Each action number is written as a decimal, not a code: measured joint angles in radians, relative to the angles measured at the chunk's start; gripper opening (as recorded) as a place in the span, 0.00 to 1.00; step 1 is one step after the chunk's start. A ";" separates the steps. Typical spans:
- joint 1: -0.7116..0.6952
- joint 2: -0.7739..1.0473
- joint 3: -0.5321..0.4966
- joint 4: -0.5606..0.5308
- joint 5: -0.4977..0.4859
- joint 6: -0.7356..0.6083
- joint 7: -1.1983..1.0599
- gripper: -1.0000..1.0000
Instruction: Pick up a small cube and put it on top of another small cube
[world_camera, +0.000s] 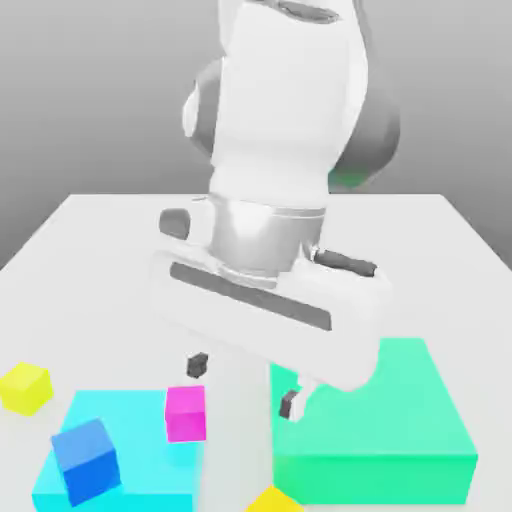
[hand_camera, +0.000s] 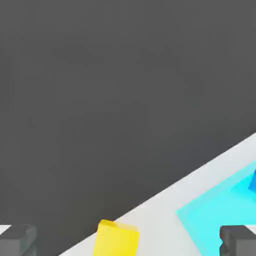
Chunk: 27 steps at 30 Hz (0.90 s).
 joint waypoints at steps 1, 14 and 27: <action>0.002 0.033 -0.001 -0.001 0.007 0.012 0.018 0.50; 0.048 0.359 -0.044 0.030 0.027 0.204 0.131 0.00; -0.093 0.078 -0.086 0.019 0.153 -0.068 0.124 0.00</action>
